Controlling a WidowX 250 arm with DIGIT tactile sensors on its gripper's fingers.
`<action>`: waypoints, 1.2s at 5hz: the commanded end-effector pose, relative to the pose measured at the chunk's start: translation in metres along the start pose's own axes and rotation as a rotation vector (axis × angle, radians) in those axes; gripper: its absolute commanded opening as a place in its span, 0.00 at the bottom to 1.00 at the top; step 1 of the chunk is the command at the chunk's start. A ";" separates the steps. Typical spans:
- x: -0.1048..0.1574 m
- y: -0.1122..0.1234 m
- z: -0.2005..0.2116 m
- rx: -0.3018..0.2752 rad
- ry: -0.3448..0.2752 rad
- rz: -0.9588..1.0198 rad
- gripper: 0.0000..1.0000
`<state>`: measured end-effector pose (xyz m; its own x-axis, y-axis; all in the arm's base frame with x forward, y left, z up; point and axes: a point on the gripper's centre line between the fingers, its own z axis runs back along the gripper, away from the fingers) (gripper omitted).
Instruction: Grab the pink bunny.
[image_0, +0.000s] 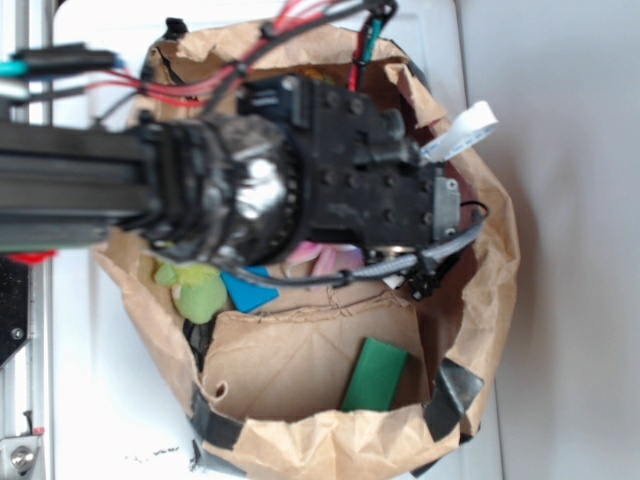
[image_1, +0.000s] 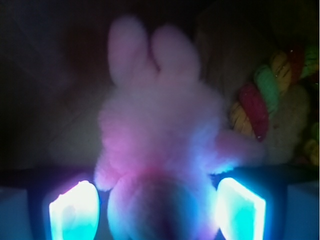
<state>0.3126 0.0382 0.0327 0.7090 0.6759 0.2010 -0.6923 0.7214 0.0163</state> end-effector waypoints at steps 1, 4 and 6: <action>0.016 -0.011 0.008 -0.021 -0.058 0.006 1.00; 0.019 -0.003 0.010 -0.014 -0.082 0.044 0.00; 0.011 0.015 0.069 -0.129 -0.059 -0.036 0.00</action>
<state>0.2977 0.0350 0.0859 0.7450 0.6342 0.2068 -0.6347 0.7693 -0.0729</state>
